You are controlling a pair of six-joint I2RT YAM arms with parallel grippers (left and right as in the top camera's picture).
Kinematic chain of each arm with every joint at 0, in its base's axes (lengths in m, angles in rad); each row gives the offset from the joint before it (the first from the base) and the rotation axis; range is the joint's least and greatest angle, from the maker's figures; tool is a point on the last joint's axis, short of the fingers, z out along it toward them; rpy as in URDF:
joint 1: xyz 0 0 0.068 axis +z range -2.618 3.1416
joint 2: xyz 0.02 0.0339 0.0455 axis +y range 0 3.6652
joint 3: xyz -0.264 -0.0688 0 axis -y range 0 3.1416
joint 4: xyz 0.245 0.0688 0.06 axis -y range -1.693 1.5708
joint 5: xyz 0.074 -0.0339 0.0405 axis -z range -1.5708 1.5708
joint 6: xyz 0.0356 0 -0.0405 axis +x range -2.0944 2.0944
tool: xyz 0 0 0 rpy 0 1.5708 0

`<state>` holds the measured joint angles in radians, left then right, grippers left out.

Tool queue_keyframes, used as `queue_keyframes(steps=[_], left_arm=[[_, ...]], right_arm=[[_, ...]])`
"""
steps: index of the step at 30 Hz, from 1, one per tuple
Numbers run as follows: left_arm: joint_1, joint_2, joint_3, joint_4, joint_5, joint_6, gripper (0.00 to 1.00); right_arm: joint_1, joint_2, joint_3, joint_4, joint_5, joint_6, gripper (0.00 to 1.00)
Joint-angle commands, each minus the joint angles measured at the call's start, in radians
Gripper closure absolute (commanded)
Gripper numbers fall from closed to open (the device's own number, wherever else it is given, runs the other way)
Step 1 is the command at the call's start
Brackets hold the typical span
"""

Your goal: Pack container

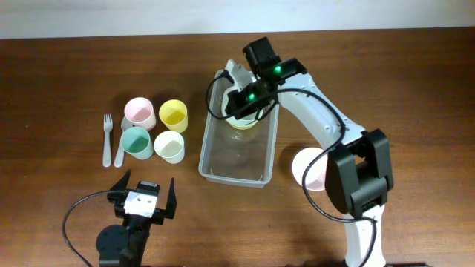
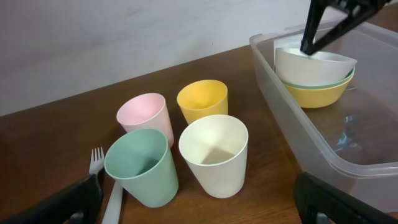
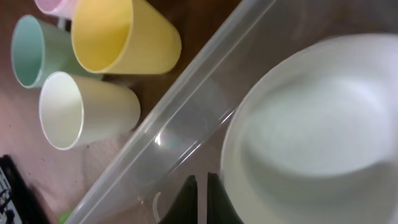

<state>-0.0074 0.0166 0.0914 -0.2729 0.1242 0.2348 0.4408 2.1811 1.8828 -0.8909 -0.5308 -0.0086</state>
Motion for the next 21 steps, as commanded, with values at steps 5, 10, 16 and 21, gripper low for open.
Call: queue_keyframes(steps=[5, 10, 16, 21], left_arm=[[-0.005, -0.006, -0.005, 0.000, 0.011, -0.013, 0.00], [-0.005, -0.006, -0.005, 0.000, 0.011, -0.013, 0.00], [-0.005, -0.006, -0.005, 0.000, 0.011, -0.013, 0.00], [-0.005, -0.006, -0.005, 0.000, 0.011, -0.013, 0.00]], right_arm=[[0.029, 0.051, 0.002, -0.013, 0.069, -0.020, 0.96], [0.012, 0.054, 0.003, -0.014, 0.074, -0.018, 0.96], [0.004, -0.009, 0.040, -0.053, 0.008, -0.038, 0.96], [0.004, -0.056, 0.094, -0.082, 0.012, -0.035, 0.96]])
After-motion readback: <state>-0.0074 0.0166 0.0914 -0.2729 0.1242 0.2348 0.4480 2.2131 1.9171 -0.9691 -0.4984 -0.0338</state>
